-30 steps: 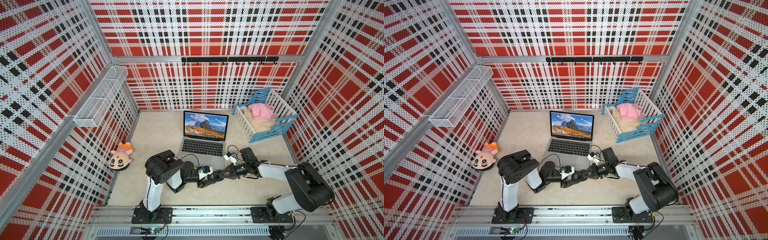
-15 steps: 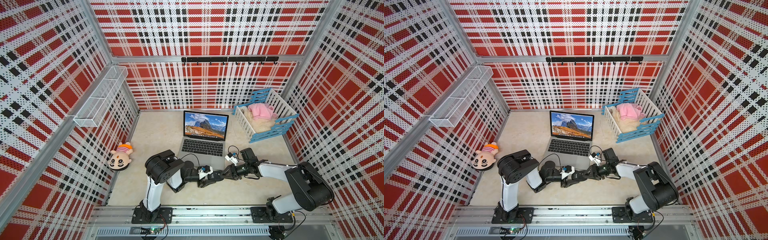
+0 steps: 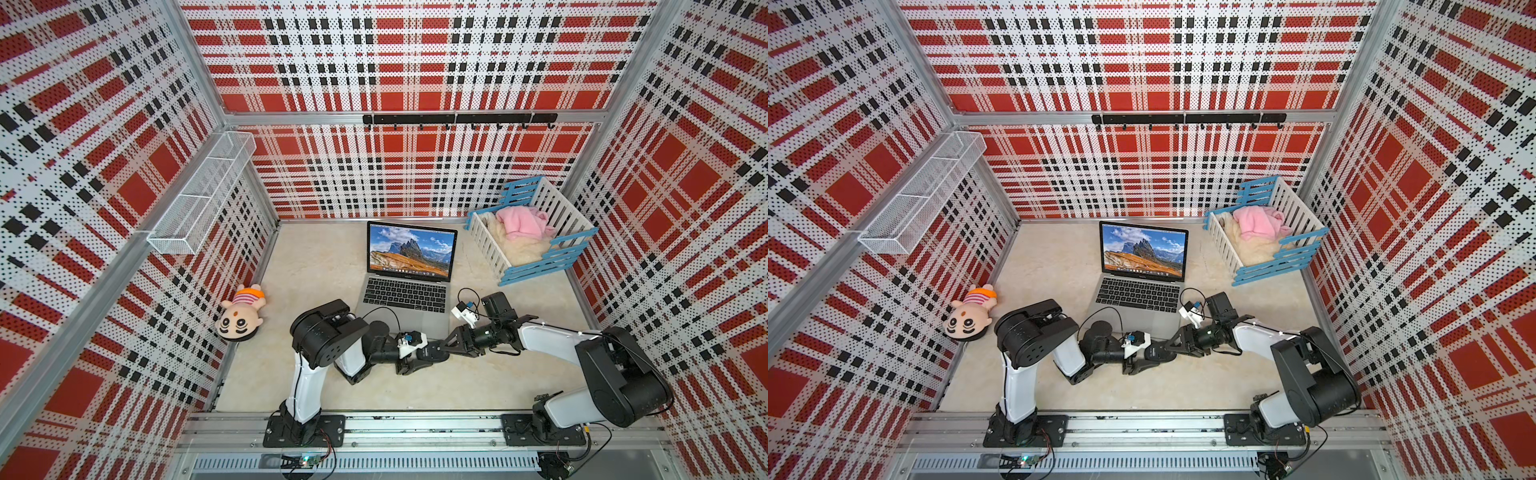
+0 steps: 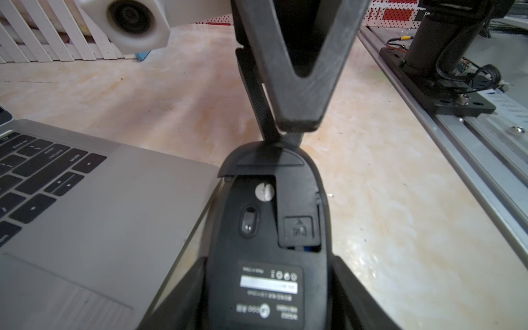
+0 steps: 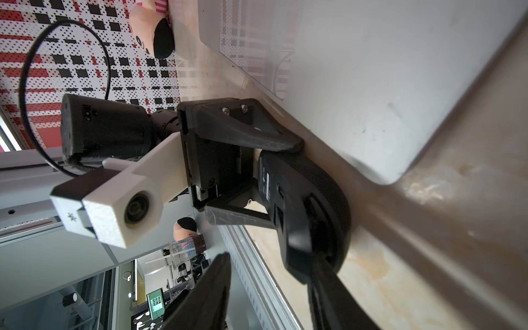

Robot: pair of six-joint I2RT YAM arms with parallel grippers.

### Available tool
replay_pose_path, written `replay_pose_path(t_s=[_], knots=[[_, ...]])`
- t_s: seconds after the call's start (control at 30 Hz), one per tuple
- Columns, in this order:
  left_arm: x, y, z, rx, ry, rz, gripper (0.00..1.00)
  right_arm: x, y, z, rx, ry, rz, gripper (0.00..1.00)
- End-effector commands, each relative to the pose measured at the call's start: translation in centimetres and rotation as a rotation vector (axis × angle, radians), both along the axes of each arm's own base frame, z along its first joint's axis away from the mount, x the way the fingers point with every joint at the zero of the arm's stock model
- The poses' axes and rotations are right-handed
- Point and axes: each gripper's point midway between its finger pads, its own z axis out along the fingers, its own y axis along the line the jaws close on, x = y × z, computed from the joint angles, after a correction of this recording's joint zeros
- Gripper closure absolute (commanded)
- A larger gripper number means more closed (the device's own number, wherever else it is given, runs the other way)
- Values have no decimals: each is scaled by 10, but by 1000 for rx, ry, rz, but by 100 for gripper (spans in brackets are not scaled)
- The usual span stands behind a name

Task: Remove the wireless mouse receiver from the laptop
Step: Close the lid on the mouse.

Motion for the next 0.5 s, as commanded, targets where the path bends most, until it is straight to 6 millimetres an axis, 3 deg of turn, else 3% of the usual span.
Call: replay_pose_path(t_s=[0.0, 0.47], knots=[[-10, 8, -28, 87, 99, -1, 62, 3, -2, 0, -17, -24, 5, 50], [-10, 9, -30, 90, 110, 2, 62, 7, -7, -1, -65, -36, -13, 36]])
